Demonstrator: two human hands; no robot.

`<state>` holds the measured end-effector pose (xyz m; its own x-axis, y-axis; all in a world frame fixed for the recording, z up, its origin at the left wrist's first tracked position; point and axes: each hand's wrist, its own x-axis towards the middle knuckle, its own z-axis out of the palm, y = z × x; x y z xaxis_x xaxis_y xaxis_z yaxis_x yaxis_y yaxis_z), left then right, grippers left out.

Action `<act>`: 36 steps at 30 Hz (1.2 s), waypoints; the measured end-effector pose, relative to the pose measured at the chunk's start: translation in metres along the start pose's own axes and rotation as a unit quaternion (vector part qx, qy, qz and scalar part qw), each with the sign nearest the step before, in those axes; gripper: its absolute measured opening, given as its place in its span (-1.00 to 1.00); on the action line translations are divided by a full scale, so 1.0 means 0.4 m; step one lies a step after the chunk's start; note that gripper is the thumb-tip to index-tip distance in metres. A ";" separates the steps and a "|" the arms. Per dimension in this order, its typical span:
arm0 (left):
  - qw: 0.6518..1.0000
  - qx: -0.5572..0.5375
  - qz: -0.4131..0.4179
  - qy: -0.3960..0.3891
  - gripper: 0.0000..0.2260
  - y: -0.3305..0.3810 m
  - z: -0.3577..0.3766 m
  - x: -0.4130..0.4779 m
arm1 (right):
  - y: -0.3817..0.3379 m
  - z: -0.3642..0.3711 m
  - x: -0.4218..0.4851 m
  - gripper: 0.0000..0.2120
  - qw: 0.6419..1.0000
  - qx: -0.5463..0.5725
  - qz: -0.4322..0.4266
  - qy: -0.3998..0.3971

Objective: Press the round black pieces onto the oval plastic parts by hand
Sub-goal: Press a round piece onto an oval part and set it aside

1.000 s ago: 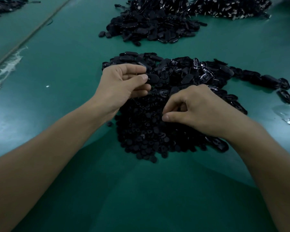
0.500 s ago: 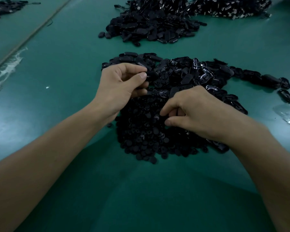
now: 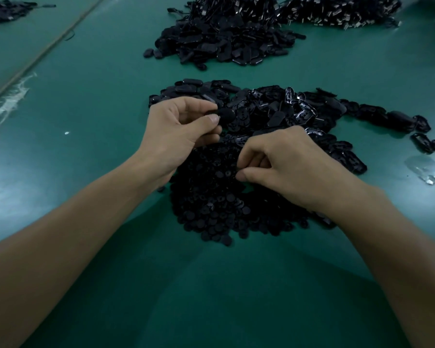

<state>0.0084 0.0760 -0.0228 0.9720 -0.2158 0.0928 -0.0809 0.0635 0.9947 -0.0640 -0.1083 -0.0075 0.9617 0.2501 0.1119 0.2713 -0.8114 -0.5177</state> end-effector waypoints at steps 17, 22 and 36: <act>0.998 0.043 0.032 -0.030 -0.86 0.004 0.009 -0.010 | -0.007 -0.014 -0.004 -0.94 0.985 0.108 0.003 0.131; 0.998 0.043 0.039 -0.039 -0.86 0.004 0.010 -0.013 | 0.000 -0.016 0.001 -0.89 0.977 0.109 0.009 0.182; 0.994 0.054 0.059 -0.067 -0.83 0.016 0.026 -0.030 | -0.004 -0.012 0.007 -0.91 0.957 0.178 0.017 0.229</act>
<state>-0.0063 0.0689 -0.0171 0.9166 -0.3416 0.2078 -0.2239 -0.0080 0.9746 -0.0616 -0.1089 -0.0024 0.9081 -0.0974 0.4072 0.2869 -0.5635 -0.7747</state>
